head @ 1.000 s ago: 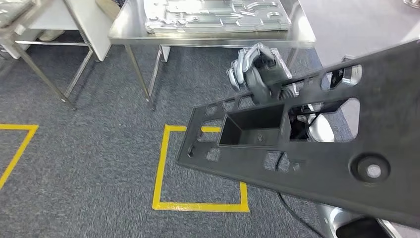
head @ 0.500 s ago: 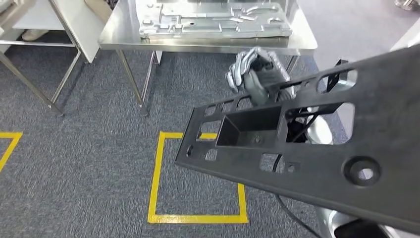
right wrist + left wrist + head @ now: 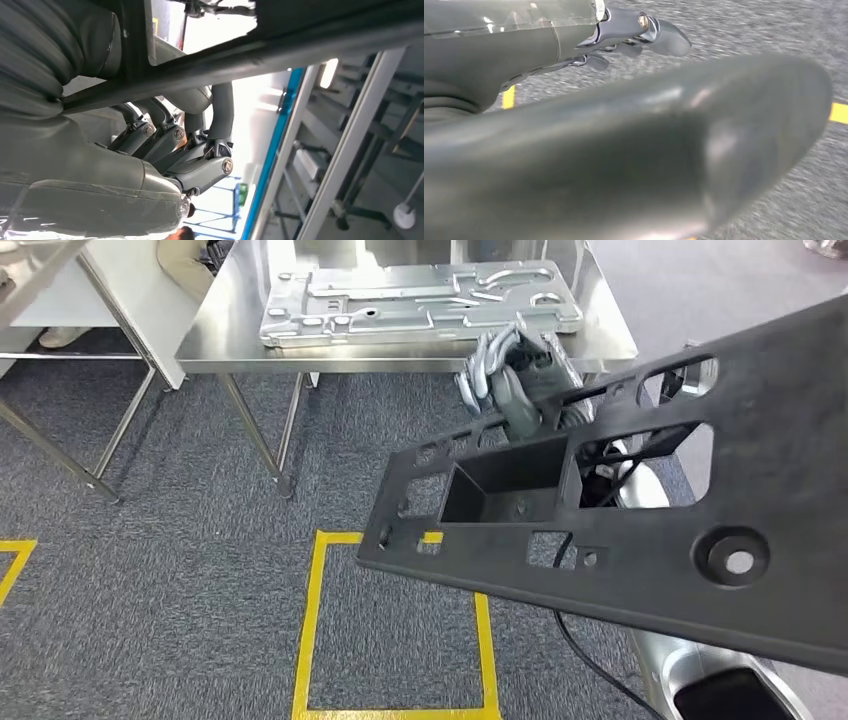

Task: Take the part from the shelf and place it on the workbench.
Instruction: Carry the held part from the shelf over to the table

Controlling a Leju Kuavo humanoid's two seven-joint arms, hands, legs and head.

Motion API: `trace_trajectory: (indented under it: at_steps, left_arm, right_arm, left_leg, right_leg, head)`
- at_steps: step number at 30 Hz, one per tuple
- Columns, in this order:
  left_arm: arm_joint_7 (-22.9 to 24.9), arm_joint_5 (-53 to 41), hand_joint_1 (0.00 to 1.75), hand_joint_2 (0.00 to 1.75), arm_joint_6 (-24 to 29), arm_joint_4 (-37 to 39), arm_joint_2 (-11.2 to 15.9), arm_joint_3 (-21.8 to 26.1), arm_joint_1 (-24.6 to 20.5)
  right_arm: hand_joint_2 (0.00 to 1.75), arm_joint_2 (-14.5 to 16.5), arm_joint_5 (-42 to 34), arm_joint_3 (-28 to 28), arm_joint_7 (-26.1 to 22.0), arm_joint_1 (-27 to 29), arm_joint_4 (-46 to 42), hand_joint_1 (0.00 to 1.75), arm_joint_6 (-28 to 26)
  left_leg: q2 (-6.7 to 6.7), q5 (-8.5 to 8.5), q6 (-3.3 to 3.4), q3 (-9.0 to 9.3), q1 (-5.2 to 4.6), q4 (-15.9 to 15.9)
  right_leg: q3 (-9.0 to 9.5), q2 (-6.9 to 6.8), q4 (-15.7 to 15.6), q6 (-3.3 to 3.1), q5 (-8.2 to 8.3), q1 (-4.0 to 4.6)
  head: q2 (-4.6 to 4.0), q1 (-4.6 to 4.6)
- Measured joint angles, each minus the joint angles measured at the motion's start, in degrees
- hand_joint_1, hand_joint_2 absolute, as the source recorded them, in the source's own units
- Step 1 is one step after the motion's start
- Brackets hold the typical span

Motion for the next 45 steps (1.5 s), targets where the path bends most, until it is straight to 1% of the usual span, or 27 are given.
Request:
trace_trajectory:
  at_steps: [2, 3, 4, 5, 6, 9, 10, 12, 13, 15, 17, 19, 20, 21, 23, 25, 28, 29, 31, 33, 34, 35, 36, 38, 40, 43, 45]
  left_arm:
    - [-0.2, 0.1, 0.00, 0.00, 0.1, 0.0, 0.0, 0.0, 0.0]
    - [-0.3, 0.1, 0.00, 0.00, 0.1, 0.0, 0.0, 0.0, 0.0]
    - [-0.3, 0.1, 0.00, 0.00, 0.1, 0.0, 0.0, 0.0, 0.2]
    - [-0.4, 0.1, 0.00, 0.00, 0.1, 0.0, 0.0, 0.0, 0.4]
    - [-0.4, 0.1, 0.00, 0.00, 0.1, 0.0, 0.0, 0.0, 0.5]
    - [-0.4, 0.0, 0.00, 0.00, 0.2, 0.1, 0.0, 0.0, 0.9]
    - [-0.4, 0.0, 0.00, 0.00, 0.2, 0.1, 0.0, 0.0, 0.9]
    - [-0.4, -0.1, 0.00, 0.00, 0.3, 0.1, 0.0, 0.0, 0.7]
    - [-0.5, 0.0, 0.00, 0.00, 0.3, 0.1, 0.0, 0.0, 0.6]
    - [-0.6, 0.0, 0.00, 0.00, 0.3, 0.1, 0.0, 0.0, 0.5]
    - [-0.6, 0.0, 0.00, 0.00, 0.3, 0.1, 0.0, 0.0, 0.5]
    - [-0.6, 0.1, 0.00, 0.00, 0.3, 0.1, 0.0, 0.0, 0.5]
    - [-0.6, 0.1, 0.00, 0.00, 0.4, 0.1, -0.1, 0.0, 0.6]
    - [-0.6, 0.2, 0.00, 0.00, 0.4, 0.1, -0.1, 0.0, 0.6]
    - [-0.6, 0.2, 0.00, 0.00, 0.4, 0.1, -0.1, 0.0, 0.7]
    - [-0.5, 0.4, 0.00, 0.00, 0.4, 0.1, -0.1, 0.0, 0.6]
    - [-0.5, 0.6, 0.00, 0.00, 0.3, 0.1, -0.2, 0.0, 0.4]
    - [-0.6, 0.6, 0.00, 0.00, 0.3, 0.1, -0.2, 0.0, 0.4]
    - [-0.6, 0.8, 0.00, 0.00, 0.4, 0.1, -0.2, 0.0, 0.3]
    - [-0.7, 1.0, 0.00, 0.00, 0.5, 0.1, -0.2, 0.1, 0.3]
    - [-0.8, 1.1, 0.00, 0.00, 0.6, 0.1, -0.2, 0.1, 0.3]
    - [-0.8, 1.1, 0.00, 0.00, 0.7, 0.1, -0.2, 0.2, 0.5]
    - [-0.8, 1.2, 0.00, 0.00, 0.8, 0.1, -0.2, 0.2, 0.6]
    - [-0.8, 1.3, 0.00, 0.00, 0.9, 0.1, -0.2, 0.4, 1.0]
    - [-0.8, 1.4, 0.00, 0.00, 1.0, 0.1, -0.2, 0.6, 1.0]
    - [-0.9, 1.4, 0.00, 0.00, 1.0, 0.1, -0.2, 0.6, 0.8]
    - [-0.9, 1.4, 0.00, 0.00, 1.0, 0.1, -0.2, 0.7, 0.7]
  right_arm:
    - [1.75, 0.1, -0.1, 0.1, -0.2, -0.2, 0.6, 1.75, 0.3]
    - [1.75, 0.2, -0.1, 0.2, -0.2, -0.2, 0.9, 1.75, 0.4]
    - [1.75, 0.2, -0.1, 0.2, -0.3, -0.2, 1.2, 1.75, 0.4]
    - [1.75, 0.2, -0.1, 0.3, -0.3, -0.2, 1.4, 1.75, 0.5]
    - [1.75, 0.2, -0.1, 0.3, -0.3, -0.3, 1.6, 1.75, 0.5]
    - [1.75, 0.2, -0.2, 0.3, -0.3, -0.5, 2.4, 1.75, 0.5]
    - [1.75, 0.3, -0.3, 0.3, -0.3, -0.6, 2.5, 1.75, 0.5]
    - [1.75, 0.3, -0.4, 0.3, -0.3, -1.0, 2.7, 1.75, 0.4]
    - [1.75, 0.3, -0.4, 0.3, -0.4, -1.2, 2.7, 1.75, 0.4]
    - [1.75, 0.3, -0.5, 0.3, -0.4, -1.6, 2.7, 1.75, 0.3]
    - [1.75, 0.3, -0.7, 0.3, -0.4, -1.8, 2.8, 1.75, 0.1]
    - [1.75, 0.3, -1.0, 0.2, -0.3, -1.8, 2.8, 1.75, -0.2]
    - [1.75, 0.3, -1.1, 0.2, -0.1, -1.8, 2.9, 1.75, -0.3]
    - [1.75, 0.3, -1.3, 0.2, 0.0, -1.9, 2.9, 1.75, -0.4]
    - [1.75, 0.2, -1.5, 0.1, 0.1, -2.1, 2.9, 1.75, -0.4]
    - [1.75, 0.2, -1.6, 0.1, 0.5, -2.3, 3.1, 1.75, -0.6]
    - [1.75, 0.2, -1.6, 0.0, 0.8, -2.9, 3.0, 1.75, -1.1]
    - [1.75, 0.2, -1.6, 0.0, 0.9, -3.2, 2.9, 1.75, -1.2]
    - [1.75, 0.2, -1.6, 0.0, 1.0, -3.7, 2.9, 1.75, -1.2]
    - [1.75, 0.2, -1.5, 0.0, 1.2, -3.8, 2.9, 1.75, -1.5]
    - [1.75, 0.2, -1.4, 0.0, 1.5, -3.8, 2.9, 1.75, -1.9]
    - [1.75, 0.2, -1.1, 0.0, 1.8, -3.9, 2.9, 1.75, -2.5]
    - [1.75, 0.2, -0.7, 0.0, 2.2, -4.0, 2.9, 1.75, -3.2]
    - [1.75, 0.1, 0.1, 0.0, 2.9, -4.2, 2.9, 1.75, -4.9]
    - [1.75, 0.1, 0.6, 0.1, 3.3, -4.6, 2.8, 1.75, -6.4]
    - [1.75, 0.0, 0.7, 0.1, 3.6, -5.0, 2.4, 1.75, -7.5]
    - [1.75, -0.1, 0.7, 0.0, 3.7, -5.4, 2.0, 1.75, -7.6]
  left_leg:
    - [-0.02, -2.96, -0.13, -5.18, -0.03, 6.5]
    - [-0.02, -4.85, -0.14, -7.20, -0.06, 8.1]
    - [-0.02, -6.02, -0.07, -8.48, -0.08, 8.1]
    - [-0.02, -5.78, 0.08, -9.00, -0.10, 6.5]
    - [-0.03, -3.83, 0.35, -8.93, -0.15, 3.5]
    - [-0.15, 6.88, 1.47, -8.27, -0.62, -5.6]
    - [-0.20, 8.68, 1.85, -8.09, -0.77, -6.8]
    - [-0.21, 8.46, 2.53, -7.18, -0.74, -7.2]
    - [-0.20, 8.14, 2.85, -6.60, -0.63, -7.5]
    - [-0.17, 7.42, 3.26, -5.39, -0.41, -7.7]
    - [-0.20, 6.33, 3.41, -4.27, -0.38, -7.8]
    - [-0.29, 5.04, 3.31, -2.80, -0.31, -7.8]
    - [-0.35, 4.32, 3.21, -1.88, -0.27, -7.8]
    - [-0.39, 3.58, 3.07, -0.91, -0.24, -7.8]
    - [-0.44, 2.12, 2.61, 0.70, -0.27, -7.8]
    - [-0.45, 1.05, 1.91, 1.72, -0.34, -7.9]
    - [-0.37, 0.78, 0.87, 2.46, -0.32, -7.3]
    - [-0.35, 0.69, 0.63, 1.84, -0.27, -5.7]
    - [-0.32, -0.76, 0.28, -1.63, -0.13, 0.6]
    - [-0.31, -3.65, -0.07, -6.51, -0.11, 7.1]
    - [-0.31, -4.58, -0.14, -8.13, -0.11, 8.4]
    - [-0.31, -4.15, -0.08, -8.83, -0.12, 7.6]
    - [-0.31, -2.25, 0.10, -8.70, -0.12, 5.0]
    - [-0.32, 4.19, 0.71, -7.49, -0.25, -2.6]
    - [-0.33, 7.85, 1.42, -6.66, -0.53, -6.6]
    - [-0.34, 7.79, 2.45, -5.70, -0.63, -7.3]
    - [-0.30, 7.40, 2.97, -4.60, -0.45, -8.0]
  right_leg:
    - [1.36, 0.10, -0.1, -0.28, -1.21, 0.11]
    - [2.15, 0.20, -0.1, -0.34, -1.89, 0.19]
    - [3.07, 0.33, 0.0, -0.38, -2.61, 0.29]
    - [4.07, 0.47, 0.0, -0.39, -3.36, 0.39]
    - [5.11, 0.57, 0.0, -0.35, -4.14, 0.50]
    - [7.18, 0.86, 0.1, 0.17, -6.44, 0.83]
    - [7.49, 0.96, 0.4, 0.49, -6.90, 0.87]
    - [7.77, 1.05, 1.0, 1.12, -7.16, 0.88]
    - [7.45, 0.92, 2.2, 1.42, -6.96, 0.84]
    - [4.63, 0.64, 7.3, 2.05, -7.64, 0.58]
    - [-0.36, 0.45, 14.5, 2.76, -10.48, 0.08]
    - [-4.01, 0.36, 17.3, 3.23, -13.00, -0.36]
    - [-4.57, 0.29, 15.9, 3.31, -12.58, -0.50]
    - [-4.37, 0.18, 12.9, 3.25, -10.60, -0.59]
    - [-3.25, -0.18, 5.4, 2.82, -3.45, -0.48]
    - [-2.66, -0.34, 1.6, 2.09, 0.90, -0.10]
    - [-1.21, -0.12, 0.6, 0.82, 0.50, -0.01]
    - [-0.36, -0.08, 0.2, 0.43, 0.17, -0.09]
    - [1.10, -0.03, -0.2, -0.09, -0.67, -0.07]
    - [2.24, 0.06, -0.2, -0.32, -1.79, 0.10]
    - [2.91, 0.12, -0.2, -0.35, -2.37, 0.18]
    - [3.77, 0.23, -0.2, -0.35, -3.04, 0.24]
    - [4.72, 0.32, -0.2, -0.30, -3.74, 0.30]
    - [6.47, 0.47, -0.1, -0.05, -5.22, 0.46]
    - [7.32, 0.59, 0.0, 0.53, -6.33, 0.56]
    - [7.39, 0.62, 1.1, 1.50, -6.53, 0.49]
    - [5.17, 0.49, 5.2, 2.09, -7.00, 0.32]
  head:
    - [0.00, -0.11]
    - [0.00, -0.09]
    - [-0.01, -0.10]
    - [0.00, -0.13]
    - [-0.01, -0.14]
    - [-0.01, -0.21]
    - [-0.01, -0.21]
    - [-0.01, -0.21]
    - [0.00, -0.18]
    - [0.01, -0.09]
    - [0.00, 0.01]
    - [-0.01, 0.03]
    - [-0.01, 0.04]
    - [-0.01, 0.04]
    - [-0.01, 0.02]
    - [-0.01, -0.01]
    - [0.01, -0.03]
    - [0.00, -0.13]
    - [0.00, -0.34]
    - [0.00, -0.45]
    - [0.00, -0.45]
    - [-0.01, -0.47]
    - [0.00, -0.50]
    - [0.00, -0.53]
    - [0.00, -0.53]
    - [0.00, -0.56]
    - [0.00, -0.45]
